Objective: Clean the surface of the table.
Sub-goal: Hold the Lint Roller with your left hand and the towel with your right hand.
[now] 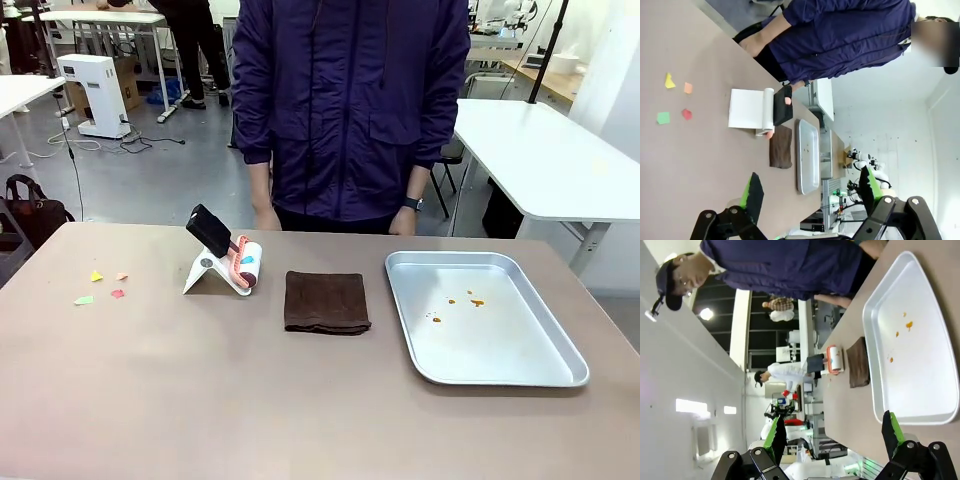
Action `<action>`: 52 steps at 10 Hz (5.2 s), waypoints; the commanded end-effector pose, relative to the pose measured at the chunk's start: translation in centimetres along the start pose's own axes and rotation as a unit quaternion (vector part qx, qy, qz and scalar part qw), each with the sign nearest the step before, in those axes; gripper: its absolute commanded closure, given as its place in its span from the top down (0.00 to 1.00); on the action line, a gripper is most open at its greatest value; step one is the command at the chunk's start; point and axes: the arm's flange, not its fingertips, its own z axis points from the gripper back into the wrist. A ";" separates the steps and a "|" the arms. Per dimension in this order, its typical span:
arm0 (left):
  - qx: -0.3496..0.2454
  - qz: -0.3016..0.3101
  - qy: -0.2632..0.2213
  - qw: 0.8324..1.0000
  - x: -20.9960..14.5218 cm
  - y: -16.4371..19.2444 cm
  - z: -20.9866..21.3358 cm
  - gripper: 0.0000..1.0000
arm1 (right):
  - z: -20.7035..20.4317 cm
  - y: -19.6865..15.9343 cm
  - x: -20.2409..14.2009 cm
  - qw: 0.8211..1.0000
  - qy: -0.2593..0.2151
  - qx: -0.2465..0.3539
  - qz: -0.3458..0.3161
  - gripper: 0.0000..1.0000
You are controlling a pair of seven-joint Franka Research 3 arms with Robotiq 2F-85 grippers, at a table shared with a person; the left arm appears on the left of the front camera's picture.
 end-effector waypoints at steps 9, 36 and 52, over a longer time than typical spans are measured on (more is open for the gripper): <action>0.039 -0.048 0.036 0.997 1.8 -2.9 -1.6 1.00 | -3.7 4.1 -1.5 0.994 -0.008 -0.078 0.080 1.00; 0.206 -0.099 0.250 0.941 5.9 -2.2 -32.1 1.00 | -50.7 8.0 -8.6 0.895 0.198 -0.381 0.118 1.00; 0.161 -0.138 0.272 0.939 4.9 -1.9 -33.0 0.81 | -58.1 4.5 -8.4 0.818 0.163 -0.537 0.125 1.00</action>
